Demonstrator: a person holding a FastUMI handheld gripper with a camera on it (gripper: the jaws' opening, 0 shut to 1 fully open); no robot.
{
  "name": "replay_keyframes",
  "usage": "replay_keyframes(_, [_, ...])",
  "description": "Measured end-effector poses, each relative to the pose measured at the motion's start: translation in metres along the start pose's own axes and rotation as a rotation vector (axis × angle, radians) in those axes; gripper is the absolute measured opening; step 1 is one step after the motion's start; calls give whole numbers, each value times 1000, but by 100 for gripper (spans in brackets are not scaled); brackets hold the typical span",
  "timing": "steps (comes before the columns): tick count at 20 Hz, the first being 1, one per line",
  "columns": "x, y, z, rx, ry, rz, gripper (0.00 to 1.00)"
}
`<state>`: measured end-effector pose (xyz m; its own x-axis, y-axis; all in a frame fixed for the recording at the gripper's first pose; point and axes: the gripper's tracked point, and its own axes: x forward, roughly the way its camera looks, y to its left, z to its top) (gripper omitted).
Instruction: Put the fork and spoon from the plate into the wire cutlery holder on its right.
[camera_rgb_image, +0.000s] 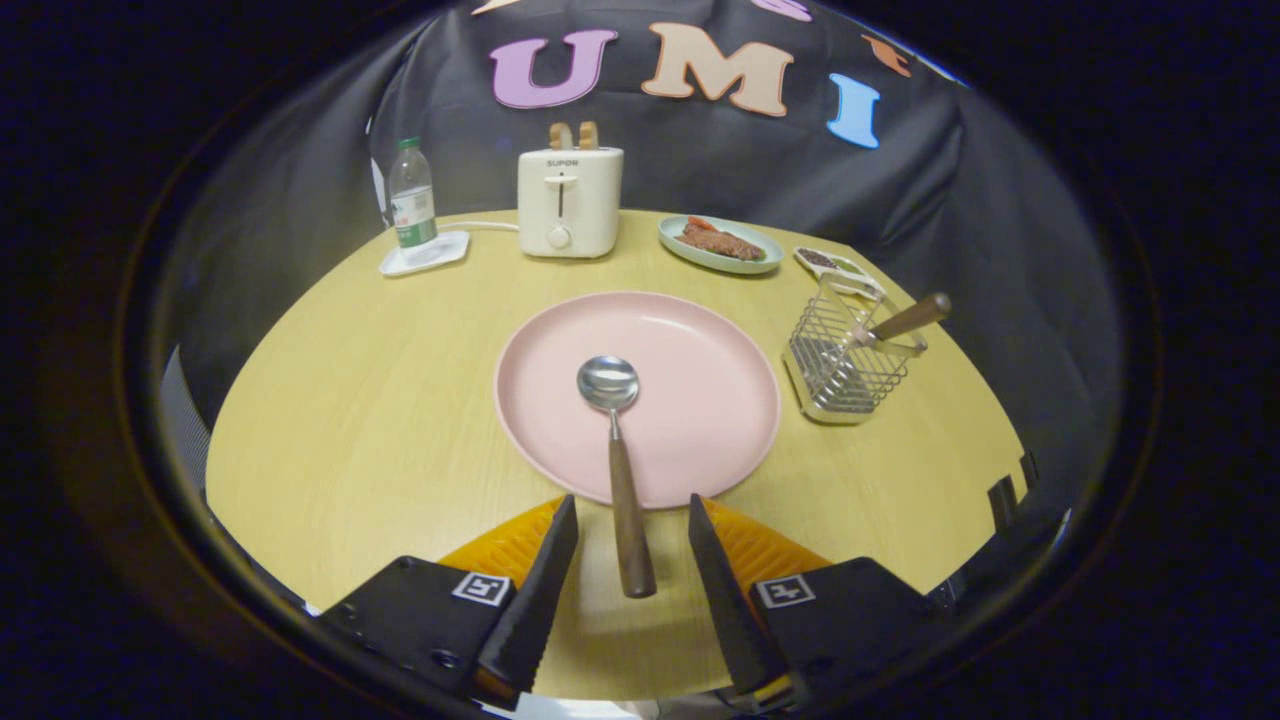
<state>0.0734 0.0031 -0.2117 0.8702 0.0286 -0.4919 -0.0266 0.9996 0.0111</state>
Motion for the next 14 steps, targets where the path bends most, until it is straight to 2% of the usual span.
replay_keyframes(3, [2, -4, -6, 7, 19, -13, 55])
replay_keyframes(7, [7, -1, -3, 23, 16, 2, 26])
replay_keyframes(8, [8, 4, 0, 32, 7, 22, 26])
replay_keyframes(9, [7, 7, 0, 30, 1, 36, 13])
replay_keyframes(14, [0, 5, 9, 49, -37, 55, 12])
